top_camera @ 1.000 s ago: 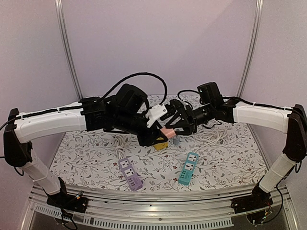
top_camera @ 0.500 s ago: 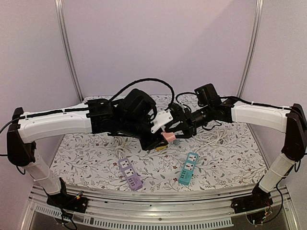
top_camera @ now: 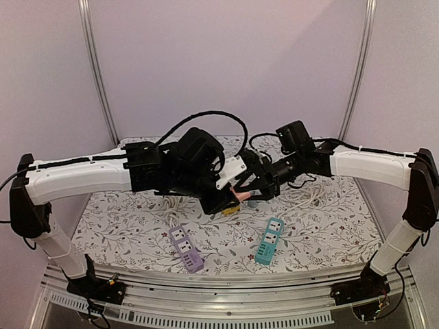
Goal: Insert the plug
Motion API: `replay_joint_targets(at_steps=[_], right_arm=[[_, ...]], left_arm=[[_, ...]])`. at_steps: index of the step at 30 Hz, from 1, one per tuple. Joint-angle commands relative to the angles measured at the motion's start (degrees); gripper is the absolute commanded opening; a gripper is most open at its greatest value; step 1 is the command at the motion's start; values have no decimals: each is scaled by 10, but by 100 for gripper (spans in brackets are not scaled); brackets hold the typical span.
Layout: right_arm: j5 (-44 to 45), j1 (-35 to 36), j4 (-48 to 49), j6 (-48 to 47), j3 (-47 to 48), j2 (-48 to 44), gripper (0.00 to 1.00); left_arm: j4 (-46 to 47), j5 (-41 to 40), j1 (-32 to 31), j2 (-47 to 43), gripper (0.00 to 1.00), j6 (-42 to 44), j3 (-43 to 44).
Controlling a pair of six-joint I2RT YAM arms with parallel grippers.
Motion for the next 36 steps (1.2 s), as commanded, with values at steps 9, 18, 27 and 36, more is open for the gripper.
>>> replay_joint_targets(at_steps=[9,18,27,36], right_arm=[[36,12,-12,-15,6,-13,34],[65,14,-14,-6,-8,-32,1],[280,14,-139,-3,17,-81,0],[482,17,-292,36,13,-102,1]], left_arm=[[5,4,-13,-17,4,-8,-16],[26,4,-32,-39,75,-12,-38],[84,-90,-29,-135,99,-72,-117],[123,-295,-6,-256,99,-250,-240]])
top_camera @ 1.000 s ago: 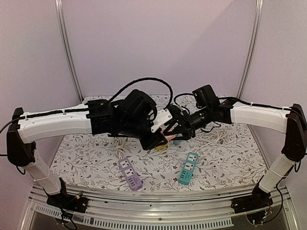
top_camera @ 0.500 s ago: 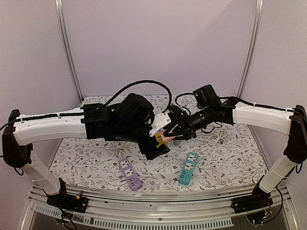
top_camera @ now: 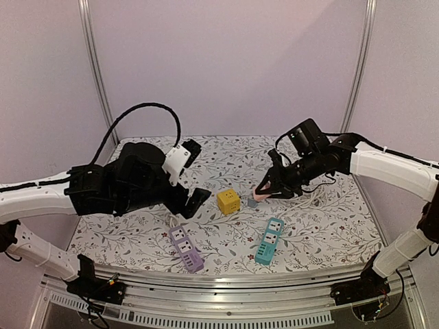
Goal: Insert the plug
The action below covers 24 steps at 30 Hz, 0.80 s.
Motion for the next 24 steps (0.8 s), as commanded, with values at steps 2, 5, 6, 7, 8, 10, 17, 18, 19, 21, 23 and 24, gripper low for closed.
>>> replay_joint_targets(at_steps=[2,5,6,7,8,10,17,18,19,21,23,24], right_arm=[[152,6,-113,46,3,-17,6],[184,8,-127,90,-6,-25,0],[197,10,-130,108,-9,-25,0],[202,12,-134,121,-11,-24,0],[213,14,-139,144,-11,-22,0],[223,20,-153,175,-7,-11,0],[243,31,-206,283,5,38,0],[241,31,-210,303,7,45,0],[238,33,-208,311,9,51,0],[234,38,-205,328,11,68,0],[228,40,-205,340,13,85,0],[227,41,-208,344,14,93,0]], left_arm=[[9,-98,27,-48,99,-109,-44],[-4,-94,35,-61,99,-117,-48],[-9,-98,36,-64,100,-120,-48],[-11,-103,36,-68,99,-125,-51],[-11,-109,36,-73,100,-131,-53],[-10,-111,37,-83,100,-142,-58],[-74,-132,39,-85,100,-176,-30],[-86,-136,40,-85,99,-181,-25],[-98,-139,41,-85,100,-189,-20],[-116,-138,42,-84,99,-196,-13],[-125,-131,43,-88,99,-197,-11],[-127,-126,43,-91,99,-196,-12]])
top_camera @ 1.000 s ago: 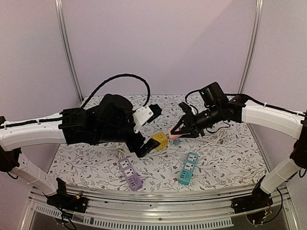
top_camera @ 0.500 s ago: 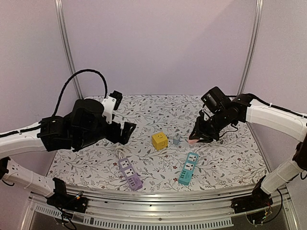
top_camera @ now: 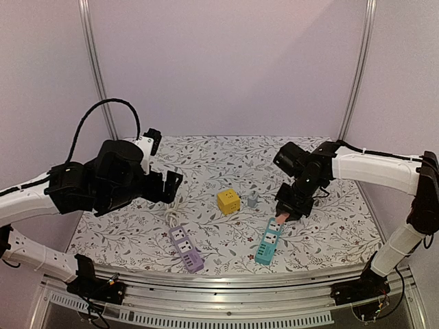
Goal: Insert the plug
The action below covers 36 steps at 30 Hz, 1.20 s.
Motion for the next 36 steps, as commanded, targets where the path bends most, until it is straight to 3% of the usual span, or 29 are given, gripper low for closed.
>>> replay_joint_targets(at_steps=[1,10,36], right_arm=[[5,9,-17,58,15,38,0],[36,10,-45,36,52,97,0],[31,5,-67,-35,61,112,0]], left_arm=[[-44,1,8,-10,100,-18,12],[-48,16,9,-35,99,10,0],[-37,27,9,-30,100,12,-4]])
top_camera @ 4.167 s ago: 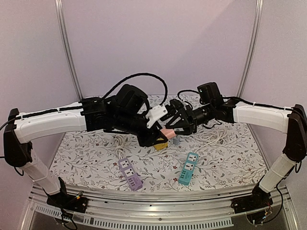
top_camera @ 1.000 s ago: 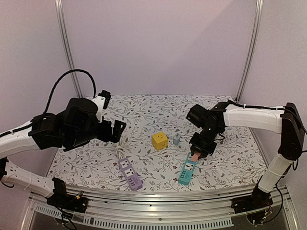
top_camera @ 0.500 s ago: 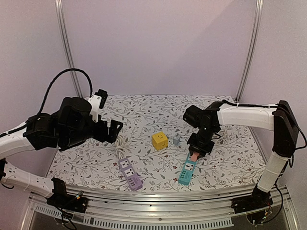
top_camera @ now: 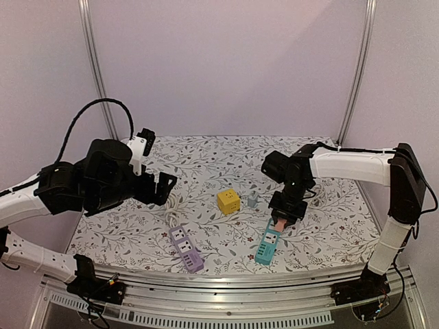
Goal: Insert the plug
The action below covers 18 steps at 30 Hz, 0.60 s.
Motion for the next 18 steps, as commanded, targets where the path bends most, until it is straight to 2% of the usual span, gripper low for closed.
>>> replay_joint_targets(at_steps=[1,18], right_arm=[[11,-1,-14,-15,10,4,0],[16,-15,17,-20,1,11,0]], left_arm=[[-1,9,8,6,99,-3,-6],[-11,12,8,-2,98,-15,-7]])
